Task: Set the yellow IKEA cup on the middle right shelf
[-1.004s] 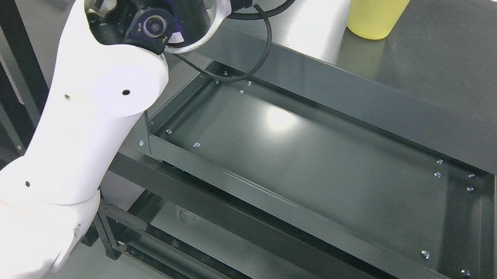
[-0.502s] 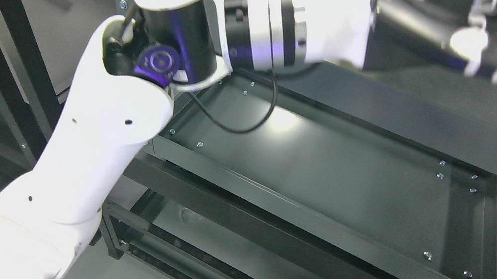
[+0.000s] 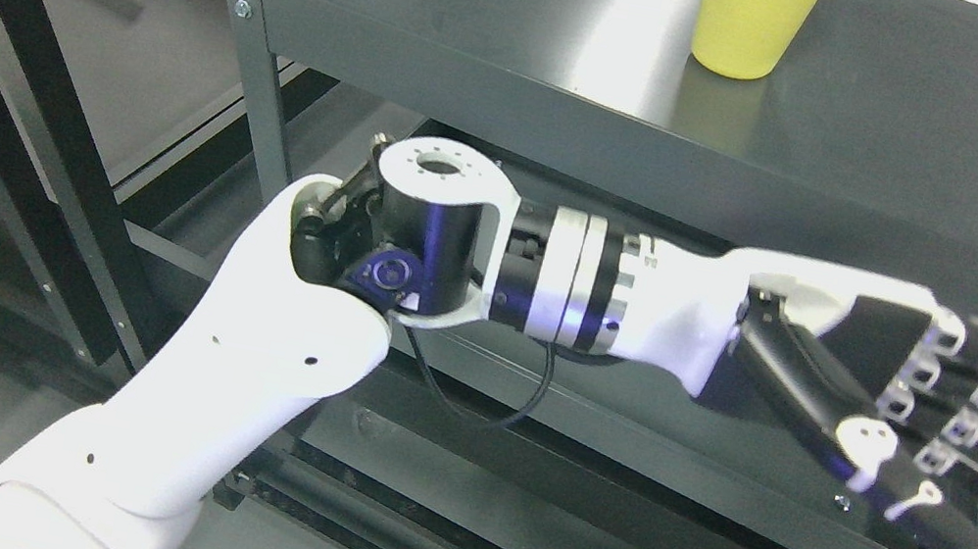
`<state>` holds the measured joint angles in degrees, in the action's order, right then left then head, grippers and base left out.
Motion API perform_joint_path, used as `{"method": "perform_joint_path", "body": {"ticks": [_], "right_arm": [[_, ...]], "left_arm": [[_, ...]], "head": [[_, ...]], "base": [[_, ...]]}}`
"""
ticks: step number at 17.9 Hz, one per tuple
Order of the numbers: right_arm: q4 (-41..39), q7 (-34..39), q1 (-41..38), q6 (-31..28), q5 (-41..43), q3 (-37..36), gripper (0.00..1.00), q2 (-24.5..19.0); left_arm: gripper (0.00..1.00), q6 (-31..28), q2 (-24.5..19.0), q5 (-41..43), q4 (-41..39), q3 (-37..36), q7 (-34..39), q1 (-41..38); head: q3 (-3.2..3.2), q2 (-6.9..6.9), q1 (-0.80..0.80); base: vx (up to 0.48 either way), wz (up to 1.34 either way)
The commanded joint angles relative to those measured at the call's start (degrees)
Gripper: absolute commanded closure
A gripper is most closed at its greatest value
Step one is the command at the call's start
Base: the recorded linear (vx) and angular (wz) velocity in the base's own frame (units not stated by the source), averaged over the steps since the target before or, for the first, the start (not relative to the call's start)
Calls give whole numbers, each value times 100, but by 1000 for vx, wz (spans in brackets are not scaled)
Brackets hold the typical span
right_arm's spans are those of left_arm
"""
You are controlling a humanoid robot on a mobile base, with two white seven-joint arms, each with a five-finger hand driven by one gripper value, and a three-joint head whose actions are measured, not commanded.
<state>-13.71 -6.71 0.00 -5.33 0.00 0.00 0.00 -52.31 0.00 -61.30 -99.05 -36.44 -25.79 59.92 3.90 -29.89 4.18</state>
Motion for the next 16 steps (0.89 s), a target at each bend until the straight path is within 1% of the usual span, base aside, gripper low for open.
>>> {"method": "perform_joint_path", "body": {"ticks": [1,2,3,5,7,8,9,10,12,13,15,16], "right_arm": [[0,3,-79,-3,141,97,1,100],[0,3,-79,-3,141,97,1,100],[0,3,-79,-3,141,97,1,100],[0,3,-79,-3,141,97,1,100],[0,3,-79,-3,141,97,1,100],[0,3,-79,-3,141,97,1,100],[0,3,-79,-3,141,97,1,100],[0,3,-79,-3,141,97,1,100],[0,3,-79,-3,141,97,1,100],[0,3,-79,-3,141,97,1,100],[0,3,-79,-3,141,97,1,100],[-9,3,-79,-3,141,97,1,100]], "left_arm": [[1,89,-100,1772,507,-727,3,-1042],[1,133,-100,2258,657,-342,3,-1227],[1,168,-100,2933,841,332,3,-1577],[1,439,-100,3587,992,1048,12,-1834],[1,1368,-100,4613,1290,1812,30,-2037],[1,1982,-100,5219,1535,2242,38,-2090],[1,2466,-100,5616,1703,2594,47,-2125],[1,2967,-100,5864,1809,2911,65,-2186],[1,3786,-100,6015,1968,3229,248,-2423],[1,3903,-100,6059,1968,3370,597,-2546],[1,3956,-100,6217,1959,3695,1493,-2713],[1,3956,-100,6366,1933,3679,1741,-2871]], "head": [[0,0,0],[0,0,0],[0,1,0],[0,1,0],[0,1,0],[0,1,0],[0,1,0],[0,1,0],[0,1,0],[0,1,0],[0,1,0],[0,1,0]], "base": [[0,0],[0,0],[0,0],[0,0],[0,0],[0,0],[0,0],[0,0],[0,0],[0,0],[0,0],[0,0]]}}
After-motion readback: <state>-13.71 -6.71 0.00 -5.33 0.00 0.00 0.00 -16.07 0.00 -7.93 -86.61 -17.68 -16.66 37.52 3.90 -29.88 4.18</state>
